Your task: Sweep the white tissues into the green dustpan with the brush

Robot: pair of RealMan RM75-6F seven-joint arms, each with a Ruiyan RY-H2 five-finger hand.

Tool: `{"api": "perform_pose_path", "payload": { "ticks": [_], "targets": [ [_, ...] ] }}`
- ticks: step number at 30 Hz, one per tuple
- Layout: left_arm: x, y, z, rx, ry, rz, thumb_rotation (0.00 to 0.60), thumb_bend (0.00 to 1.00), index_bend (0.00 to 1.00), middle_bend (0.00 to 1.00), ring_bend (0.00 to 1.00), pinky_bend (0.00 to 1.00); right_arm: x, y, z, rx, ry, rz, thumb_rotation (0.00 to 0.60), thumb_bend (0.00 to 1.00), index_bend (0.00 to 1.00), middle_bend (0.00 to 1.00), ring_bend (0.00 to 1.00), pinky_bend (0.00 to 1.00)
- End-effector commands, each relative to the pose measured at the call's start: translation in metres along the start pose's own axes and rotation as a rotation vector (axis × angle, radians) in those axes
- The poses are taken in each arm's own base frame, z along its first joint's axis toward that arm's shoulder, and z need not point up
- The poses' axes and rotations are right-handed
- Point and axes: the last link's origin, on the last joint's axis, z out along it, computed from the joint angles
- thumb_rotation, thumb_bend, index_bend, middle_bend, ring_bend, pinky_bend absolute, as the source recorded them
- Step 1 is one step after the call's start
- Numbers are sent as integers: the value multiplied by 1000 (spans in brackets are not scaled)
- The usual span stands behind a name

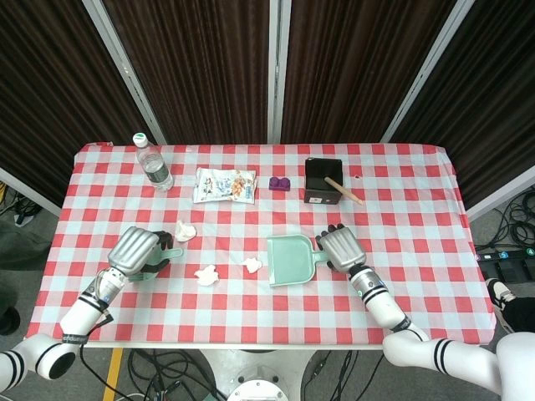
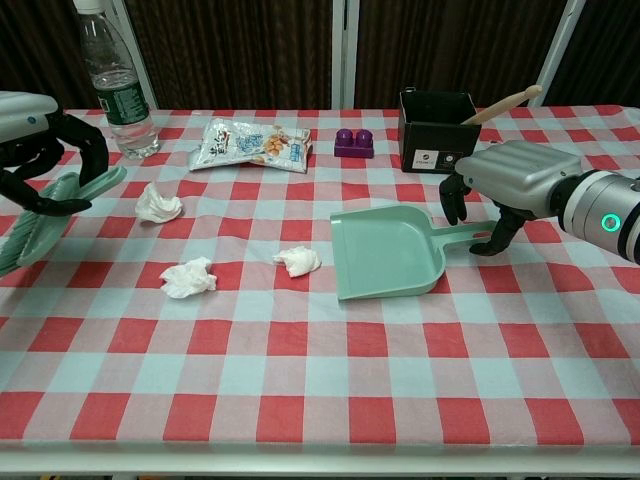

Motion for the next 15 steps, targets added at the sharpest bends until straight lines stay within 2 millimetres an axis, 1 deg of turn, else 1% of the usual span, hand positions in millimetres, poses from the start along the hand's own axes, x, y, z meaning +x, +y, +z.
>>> {"api": "perform_pose_path", "payload": {
  "ticks": [1,2,5,9,15],
  "targets": [
    [0,0,1,0,-2,1,600,451,554,544,786,923,-1,-1,1,2,-3,2,600,141,493,435,272,328],
    [0,0,1,-1,-4,2,600,451,554,544,785,923,-1,-2,1,2,-4,1,600,150,498,438,275,330],
    [-1,1,0,-3,-8,3,600,451,554,544,785,923,-2,-3,3,2,-7,-3,600,219,524,456,296,339],
    [-4,2,0,-7,-13,-3,600,452,554,544,784,923,1,-5,6,3,0,6,600,343,579,499,348,368],
    [-7,5,3,-20,-23,-12,600,453,554,544,784,923,17,-5,8,13,22,8,600,489,635,548,396,395]
  ]
}}
